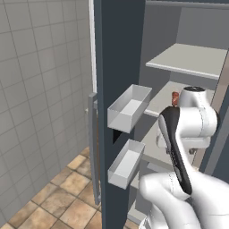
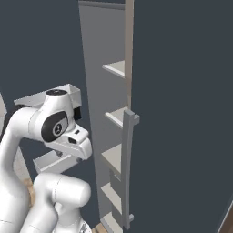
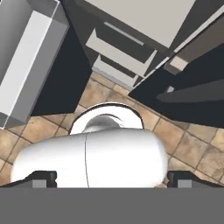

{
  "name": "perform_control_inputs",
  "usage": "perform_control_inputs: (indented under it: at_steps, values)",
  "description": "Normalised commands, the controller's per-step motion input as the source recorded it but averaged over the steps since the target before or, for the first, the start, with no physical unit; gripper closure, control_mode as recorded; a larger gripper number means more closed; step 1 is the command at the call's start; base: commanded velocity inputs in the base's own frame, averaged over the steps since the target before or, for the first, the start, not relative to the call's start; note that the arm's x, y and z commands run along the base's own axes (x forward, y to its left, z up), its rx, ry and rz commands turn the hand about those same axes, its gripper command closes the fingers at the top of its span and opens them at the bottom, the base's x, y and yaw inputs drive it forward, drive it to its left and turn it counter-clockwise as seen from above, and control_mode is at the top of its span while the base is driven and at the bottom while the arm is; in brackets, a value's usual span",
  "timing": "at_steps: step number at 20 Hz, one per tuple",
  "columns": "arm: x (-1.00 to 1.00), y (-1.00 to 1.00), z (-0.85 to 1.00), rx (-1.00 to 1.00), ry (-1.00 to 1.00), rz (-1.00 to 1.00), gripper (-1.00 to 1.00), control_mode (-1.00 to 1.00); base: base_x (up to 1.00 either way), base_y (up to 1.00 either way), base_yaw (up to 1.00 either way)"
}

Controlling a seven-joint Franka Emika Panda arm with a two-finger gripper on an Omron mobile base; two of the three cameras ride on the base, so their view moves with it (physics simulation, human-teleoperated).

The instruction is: Store the kebab skewer in the freezer for long-term storage. Close the freezer door after placing the cooked food.

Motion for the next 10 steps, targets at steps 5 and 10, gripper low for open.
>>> perform_control_inputs:
  at_steps: [5,10]
  values:
    - [-0.33,0.33,0.0,-0.02,-0.08,0.0,-1.0,-1.0,0.0,0.0,0.0]
    - [0.02,0.02,0.0,-0.03,-0.09,0.0,-1.0,-1.0,0.0,0.0,0.0]
